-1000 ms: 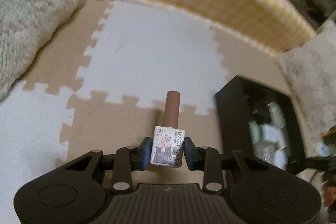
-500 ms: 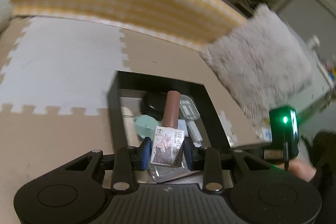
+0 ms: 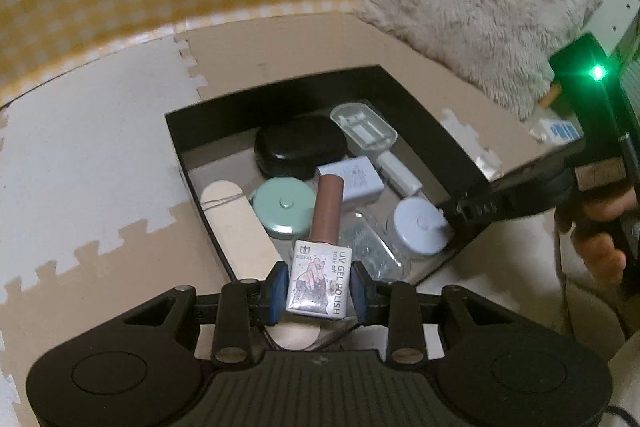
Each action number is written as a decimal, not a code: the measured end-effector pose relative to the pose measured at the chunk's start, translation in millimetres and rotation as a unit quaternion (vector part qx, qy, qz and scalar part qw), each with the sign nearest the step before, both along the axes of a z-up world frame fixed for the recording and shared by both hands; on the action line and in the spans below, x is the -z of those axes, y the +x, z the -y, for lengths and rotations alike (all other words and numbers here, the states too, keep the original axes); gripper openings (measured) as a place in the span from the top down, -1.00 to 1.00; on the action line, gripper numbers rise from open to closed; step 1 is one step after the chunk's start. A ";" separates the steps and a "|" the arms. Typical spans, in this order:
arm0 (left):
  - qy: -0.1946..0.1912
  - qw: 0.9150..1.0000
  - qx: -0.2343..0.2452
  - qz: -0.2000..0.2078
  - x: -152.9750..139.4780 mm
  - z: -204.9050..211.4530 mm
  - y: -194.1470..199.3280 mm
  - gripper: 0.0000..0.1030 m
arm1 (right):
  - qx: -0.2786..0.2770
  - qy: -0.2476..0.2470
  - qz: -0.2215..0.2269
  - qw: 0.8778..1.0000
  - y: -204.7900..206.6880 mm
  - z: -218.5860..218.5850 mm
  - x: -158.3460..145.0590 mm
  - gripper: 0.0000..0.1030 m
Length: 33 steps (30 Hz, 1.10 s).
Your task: Organize rigid objects
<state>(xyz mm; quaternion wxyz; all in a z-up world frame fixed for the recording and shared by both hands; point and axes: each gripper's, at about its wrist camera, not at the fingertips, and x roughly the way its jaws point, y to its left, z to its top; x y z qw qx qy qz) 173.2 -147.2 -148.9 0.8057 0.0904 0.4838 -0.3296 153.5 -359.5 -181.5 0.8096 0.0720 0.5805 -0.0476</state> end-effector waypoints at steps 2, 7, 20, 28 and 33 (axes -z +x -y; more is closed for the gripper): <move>0.006 1.000 0.005 -0.001 1.2 1.9 -0.2 0.33 | 0.000 0.000 0.000 1.000 -0.1 0.1 -0.1 0.84; -0.007 1.000 -0.001 -0.008 -2.4 1.7 0.0 0.06 | 0.000 0.001 0.000 1.000 -0.2 0.1 0.0 0.84; -0.032 0.999 -0.009 -0.008 -23.0 3.7 -13.3 -1.00 | 0.000 -0.001 0.002 1.000 -0.5 -0.3 0.3 0.84; -0.034 0.999 -0.020 -0.007 -30.6 -0.3 -20.7 -1.00 | 0.000 -0.001 0.002 1.000 -0.5 -0.4 0.3 0.84; -0.041 0.999 -0.030 -0.002 -38.3 -5.1 -25.2 -1.00 | 0.000 -0.001 0.002 1.000 -0.6 -0.5 0.4 0.84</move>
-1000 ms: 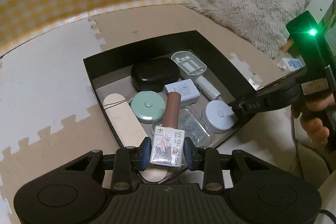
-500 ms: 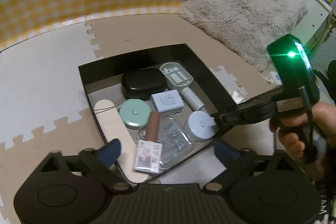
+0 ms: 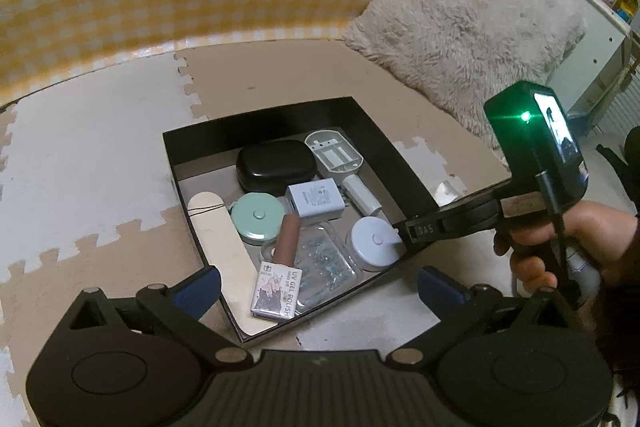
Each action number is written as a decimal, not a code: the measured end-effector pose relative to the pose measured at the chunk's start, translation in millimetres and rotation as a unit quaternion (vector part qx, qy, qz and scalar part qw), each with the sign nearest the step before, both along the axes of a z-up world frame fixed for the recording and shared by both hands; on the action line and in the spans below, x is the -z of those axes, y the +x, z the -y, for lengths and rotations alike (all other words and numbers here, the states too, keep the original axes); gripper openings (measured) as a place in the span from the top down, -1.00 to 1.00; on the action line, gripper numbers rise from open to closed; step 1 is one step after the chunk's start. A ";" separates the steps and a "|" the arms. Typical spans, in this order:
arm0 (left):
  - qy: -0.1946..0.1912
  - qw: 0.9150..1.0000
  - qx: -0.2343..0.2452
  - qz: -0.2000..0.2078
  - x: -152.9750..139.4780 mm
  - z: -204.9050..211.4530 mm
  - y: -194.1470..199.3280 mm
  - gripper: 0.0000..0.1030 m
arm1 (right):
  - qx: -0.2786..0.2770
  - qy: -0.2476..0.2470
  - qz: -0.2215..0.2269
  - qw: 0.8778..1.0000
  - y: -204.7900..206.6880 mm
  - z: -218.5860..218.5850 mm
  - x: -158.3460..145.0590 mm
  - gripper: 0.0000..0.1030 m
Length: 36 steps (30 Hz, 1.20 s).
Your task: Organize rigid objects
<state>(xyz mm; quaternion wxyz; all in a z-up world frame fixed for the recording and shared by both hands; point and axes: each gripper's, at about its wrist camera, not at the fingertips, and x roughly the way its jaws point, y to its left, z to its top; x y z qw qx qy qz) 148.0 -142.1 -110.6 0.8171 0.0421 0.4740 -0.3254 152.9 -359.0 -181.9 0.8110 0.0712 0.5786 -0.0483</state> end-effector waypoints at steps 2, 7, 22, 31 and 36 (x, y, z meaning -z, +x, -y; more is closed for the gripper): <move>0.003 1.000 -0.007 0.002 -2.8 -2.4 -2.3 -1.00 | 0.000 0.000 0.000 1.000 0.0 0.1 0.0 0.84; 0.007 1.000 -0.024 0.008 -8.8 -11.4 -6.4 -1.00 | 0.000 0.000 0.000 1.000 -0.1 -0.1 0.0 0.84; 0.001 0.998 -0.060 0.025 -26.5 -34.7 -18.5 -1.00 | 0.026 -0.023 0.074 0.997 -20.3 2.5 -46.4 -0.08; 0.003 0.993 -0.093 0.065 -48.8 -52.5 -26.1 -1.00 | 0.037 -0.038 0.153 0.987 -54.8 -11.0 -104.5 -0.52; 0.009 0.988 -0.110 0.108 -68.2 -60.8 -35.7 -1.00 | 0.032 -0.046 0.189 0.980 -86.7 -24.7 -136.7 -0.70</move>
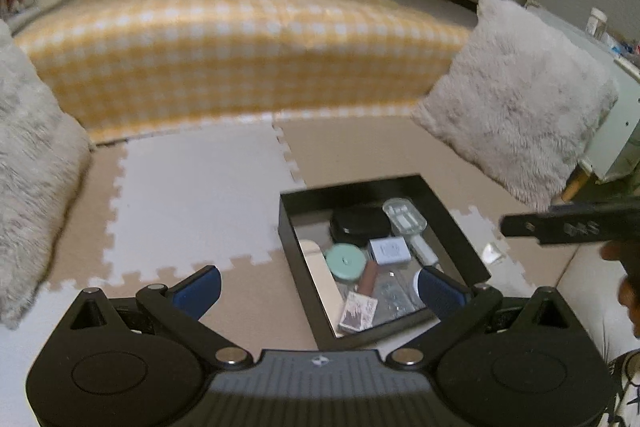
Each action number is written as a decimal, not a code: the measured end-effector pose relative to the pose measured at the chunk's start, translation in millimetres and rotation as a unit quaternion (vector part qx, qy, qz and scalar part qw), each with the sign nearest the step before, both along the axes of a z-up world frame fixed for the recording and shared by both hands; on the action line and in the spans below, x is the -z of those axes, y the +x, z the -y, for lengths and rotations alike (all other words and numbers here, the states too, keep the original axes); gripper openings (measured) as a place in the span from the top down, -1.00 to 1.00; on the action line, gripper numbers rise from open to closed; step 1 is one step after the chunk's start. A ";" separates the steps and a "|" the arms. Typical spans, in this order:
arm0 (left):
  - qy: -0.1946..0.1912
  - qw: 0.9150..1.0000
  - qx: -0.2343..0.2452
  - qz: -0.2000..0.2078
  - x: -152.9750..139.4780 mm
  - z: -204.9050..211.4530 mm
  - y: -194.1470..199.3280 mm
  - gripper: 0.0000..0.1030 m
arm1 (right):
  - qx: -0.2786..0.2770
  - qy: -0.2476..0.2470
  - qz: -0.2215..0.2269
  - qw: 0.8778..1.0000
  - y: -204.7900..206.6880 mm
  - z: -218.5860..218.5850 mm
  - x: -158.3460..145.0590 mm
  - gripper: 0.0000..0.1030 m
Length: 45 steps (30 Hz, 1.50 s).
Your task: Organize rigid objects
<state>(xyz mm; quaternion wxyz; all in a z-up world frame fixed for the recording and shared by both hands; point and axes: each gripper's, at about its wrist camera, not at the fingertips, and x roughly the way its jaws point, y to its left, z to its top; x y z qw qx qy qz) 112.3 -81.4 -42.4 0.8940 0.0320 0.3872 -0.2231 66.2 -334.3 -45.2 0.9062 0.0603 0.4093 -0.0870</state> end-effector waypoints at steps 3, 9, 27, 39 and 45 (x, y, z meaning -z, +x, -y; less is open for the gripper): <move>-0.002 1.000 -0.010 0.018 -10.3 -4.4 -8.3 -1.00 | 0.003 -0.013 0.026 1.000 -21.9 -6.5 -16.0 -0.81; 0.007 0.999 -0.018 0.044 -19.8 -10.6 -31.3 -1.00 | 0.003 -0.020 0.073 0.997 -65.4 -21.4 -37.7 -0.94; 0.025 0.995 -0.012 0.100 -27.1 -31.2 -93.7 -1.00 | -0.009 -0.061 0.152 0.987 -136.3 -64.8 -35.3 -1.00; 0.016 0.993 -0.037 0.113 -25.7 -41.0 -97.5 -1.00 | -0.007 -0.069 0.162 0.984 -140.2 -68.3 -25.7 -1.00; 0.016 0.993 -0.036 0.114 -24.2 -41.2 -98.4 -1.00 | 0.002 -0.051 0.165 0.985 -141.7 -63.2 -23.7 -1.00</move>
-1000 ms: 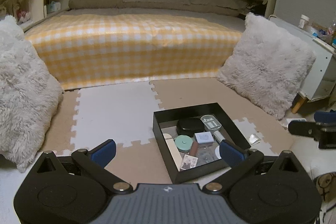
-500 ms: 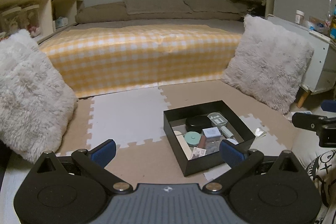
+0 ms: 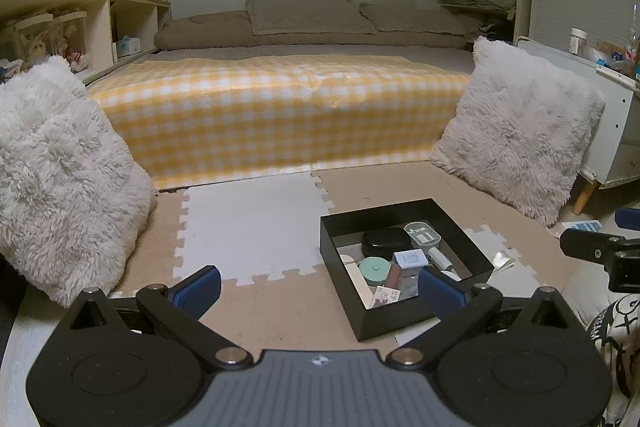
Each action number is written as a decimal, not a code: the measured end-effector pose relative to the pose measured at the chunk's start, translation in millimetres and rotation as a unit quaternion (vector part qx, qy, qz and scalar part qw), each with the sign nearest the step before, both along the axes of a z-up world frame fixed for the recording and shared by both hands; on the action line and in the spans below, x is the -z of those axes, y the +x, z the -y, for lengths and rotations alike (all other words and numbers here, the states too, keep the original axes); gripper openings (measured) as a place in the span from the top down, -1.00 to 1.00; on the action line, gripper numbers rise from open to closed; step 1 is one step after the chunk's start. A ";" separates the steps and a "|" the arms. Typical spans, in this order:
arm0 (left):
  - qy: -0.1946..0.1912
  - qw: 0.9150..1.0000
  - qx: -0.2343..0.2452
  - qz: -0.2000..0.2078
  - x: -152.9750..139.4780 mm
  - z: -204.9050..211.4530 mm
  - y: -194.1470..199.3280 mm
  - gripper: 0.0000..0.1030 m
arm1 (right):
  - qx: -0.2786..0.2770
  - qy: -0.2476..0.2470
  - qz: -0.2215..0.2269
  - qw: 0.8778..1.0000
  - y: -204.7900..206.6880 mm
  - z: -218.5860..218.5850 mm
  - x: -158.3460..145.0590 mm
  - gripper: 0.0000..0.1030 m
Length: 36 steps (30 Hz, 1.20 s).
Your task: Organize rigid objects
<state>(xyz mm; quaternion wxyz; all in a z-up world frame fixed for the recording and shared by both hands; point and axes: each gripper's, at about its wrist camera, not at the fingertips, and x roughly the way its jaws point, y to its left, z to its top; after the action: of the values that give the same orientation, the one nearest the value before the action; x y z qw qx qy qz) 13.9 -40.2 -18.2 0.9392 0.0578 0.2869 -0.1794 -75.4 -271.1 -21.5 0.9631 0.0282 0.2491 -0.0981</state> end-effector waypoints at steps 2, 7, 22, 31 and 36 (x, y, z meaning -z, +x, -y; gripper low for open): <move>-0.001 1.000 -0.001 0.000 0.2 -0.1 0.0 -1.00 | -0.001 0.000 0.001 1.000 -0.5 -0.4 0.3 -1.00; -0.001 1.000 -0.002 -0.001 0.0 -0.6 -0.1 -1.00 | -0.003 0.000 0.002 1.000 -0.9 -0.9 0.8 -1.00; 0.000 1.000 -0.001 -0.001 -0.4 -0.4 -0.3 -1.00 | -0.004 -0.004 0.001 1.000 -1.3 -2.6 1.0 -1.00; -0.001 1.000 -0.001 -0.001 -0.6 -0.2 -0.6 -1.00 | -0.004 -0.005 0.001 1.000 -1.3 -2.6 0.8 -1.00; -0.001 1.000 -0.001 -0.001 -0.7 -0.1 -0.5 -1.00 | -0.004 -0.005 0.001 1.000 -1.2 -2.8 0.8 -1.00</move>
<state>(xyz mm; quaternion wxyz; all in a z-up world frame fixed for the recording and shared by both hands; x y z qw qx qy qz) 13.4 -40.1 -17.5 0.9391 0.0564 0.2880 -0.1789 -76.6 -268.3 -22.3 0.9639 0.0226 0.2476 -0.0957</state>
